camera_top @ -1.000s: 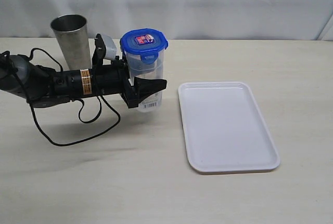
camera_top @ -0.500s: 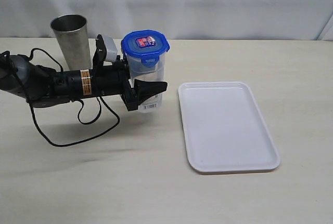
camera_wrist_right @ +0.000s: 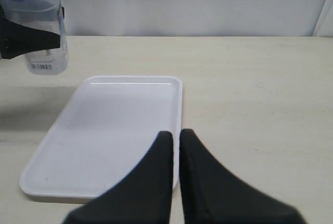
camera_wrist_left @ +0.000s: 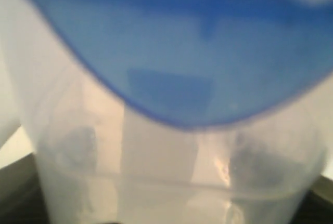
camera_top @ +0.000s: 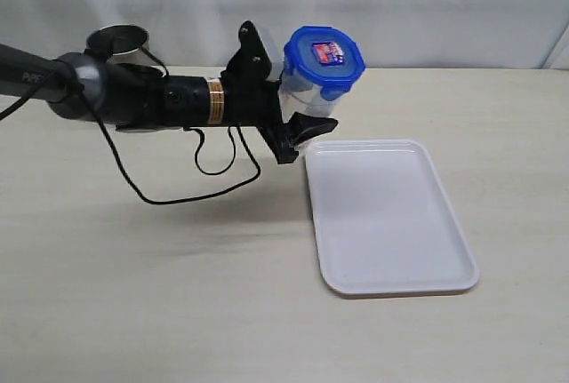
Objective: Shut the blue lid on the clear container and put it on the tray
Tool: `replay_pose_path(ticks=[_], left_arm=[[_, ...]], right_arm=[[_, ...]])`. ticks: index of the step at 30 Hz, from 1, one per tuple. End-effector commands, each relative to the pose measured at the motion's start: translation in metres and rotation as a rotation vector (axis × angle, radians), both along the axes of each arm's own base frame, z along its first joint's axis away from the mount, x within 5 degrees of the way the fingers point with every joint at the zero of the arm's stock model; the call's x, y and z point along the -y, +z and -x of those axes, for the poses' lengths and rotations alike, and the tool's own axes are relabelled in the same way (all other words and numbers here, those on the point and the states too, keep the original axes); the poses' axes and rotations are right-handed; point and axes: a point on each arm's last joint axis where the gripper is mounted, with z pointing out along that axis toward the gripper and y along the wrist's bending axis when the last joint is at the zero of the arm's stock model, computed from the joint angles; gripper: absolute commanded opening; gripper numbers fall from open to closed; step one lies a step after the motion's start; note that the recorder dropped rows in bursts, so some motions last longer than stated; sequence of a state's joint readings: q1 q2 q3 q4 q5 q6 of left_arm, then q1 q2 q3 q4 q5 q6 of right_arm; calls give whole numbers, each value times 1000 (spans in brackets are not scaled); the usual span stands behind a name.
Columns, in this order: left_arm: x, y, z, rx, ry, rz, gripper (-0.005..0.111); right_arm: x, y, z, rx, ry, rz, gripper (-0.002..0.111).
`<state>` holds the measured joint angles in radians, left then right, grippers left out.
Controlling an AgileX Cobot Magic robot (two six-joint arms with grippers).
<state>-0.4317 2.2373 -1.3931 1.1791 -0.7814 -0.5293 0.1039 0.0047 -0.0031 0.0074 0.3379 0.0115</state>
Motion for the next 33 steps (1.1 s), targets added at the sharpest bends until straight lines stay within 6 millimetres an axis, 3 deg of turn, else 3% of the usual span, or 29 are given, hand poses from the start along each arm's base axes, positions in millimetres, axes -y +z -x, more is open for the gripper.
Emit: replay_pose_path(ticks=[1, 7, 20, 25, 33], left_arm=[[21, 17, -5, 164, 12, -175, 0], [42, 26, -6, 371, 5, -377, 0], [49, 22, -3, 802, -174, -709, 0], [64, 19, 9, 962, -263, -881, 0], [85, 18, 27, 1096, -369, -953, 0]], right_arm=[[0, -1, 0, -3, -8, -4, 4], [0, -1, 0, -1, -8, -4, 4], [0, -1, 0, -1, -8, -4, 4], [0, -1, 0, 1, -8, -5, 4], [0, -1, 0, 1, -8, -5, 4]])
